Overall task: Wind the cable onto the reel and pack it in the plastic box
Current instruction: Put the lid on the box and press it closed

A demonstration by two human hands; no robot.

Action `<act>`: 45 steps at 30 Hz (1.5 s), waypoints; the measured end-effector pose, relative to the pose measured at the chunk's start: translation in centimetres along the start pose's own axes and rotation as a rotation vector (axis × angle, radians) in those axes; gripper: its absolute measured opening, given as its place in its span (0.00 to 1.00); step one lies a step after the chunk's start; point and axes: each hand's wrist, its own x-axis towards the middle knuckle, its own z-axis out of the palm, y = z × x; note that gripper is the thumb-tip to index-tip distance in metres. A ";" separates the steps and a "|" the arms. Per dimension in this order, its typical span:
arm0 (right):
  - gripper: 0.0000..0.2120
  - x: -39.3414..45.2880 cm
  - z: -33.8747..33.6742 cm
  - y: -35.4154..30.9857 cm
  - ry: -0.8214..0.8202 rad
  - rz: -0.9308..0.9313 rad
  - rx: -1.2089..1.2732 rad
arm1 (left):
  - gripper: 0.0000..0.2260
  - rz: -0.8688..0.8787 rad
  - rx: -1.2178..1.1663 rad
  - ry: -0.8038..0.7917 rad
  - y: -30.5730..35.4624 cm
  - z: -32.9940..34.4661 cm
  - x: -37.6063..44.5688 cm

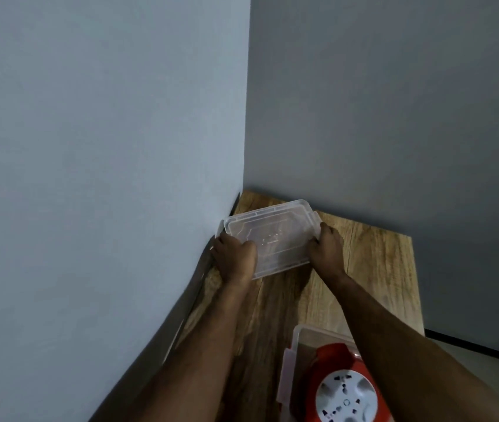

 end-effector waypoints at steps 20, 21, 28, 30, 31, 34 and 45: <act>0.14 -11.2 -11.6 0.6 0.153 -0.042 0.224 | 0.20 0.220 -0.071 -0.031 1.6 -3.3 -12.9; 0.15 -11.8 -12.0 0.9 0.157 -0.032 0.218 | 0.20 0.233 -0.061 -0.026 1.5 -3.3 -13.3; 0.14 -17.2 -15.3 4.3 0.285 -0.101 0.196 | 0.10 0.363 -0.068 -0.077 0.1 -4.3 -17.0; 0.14 -18.7 -16.4 5.4 0.312 -0.155 0.267 | 0.08 0.396 -0.106 -0.147 -0.5 -5.5 -18.2; 0.15 -19.3 -16.9 5.9 0.303 -0.163 0.300 | 0.08 0.420 -0.107 -0.188 -0.8 -6.2 -18.7; 0.19 -20.5 -18.3 7.9 0.230 -0.170 0.337 | 0.12 0.495 -0.127 -0.247 -1.6 -7.5 -19.9; 0.15 -22.8 -19.3 8.7 0.439 -0.277 0.306 | 0.11 0.556 -0.020 -0.030 -3.6 -6.8 -20.2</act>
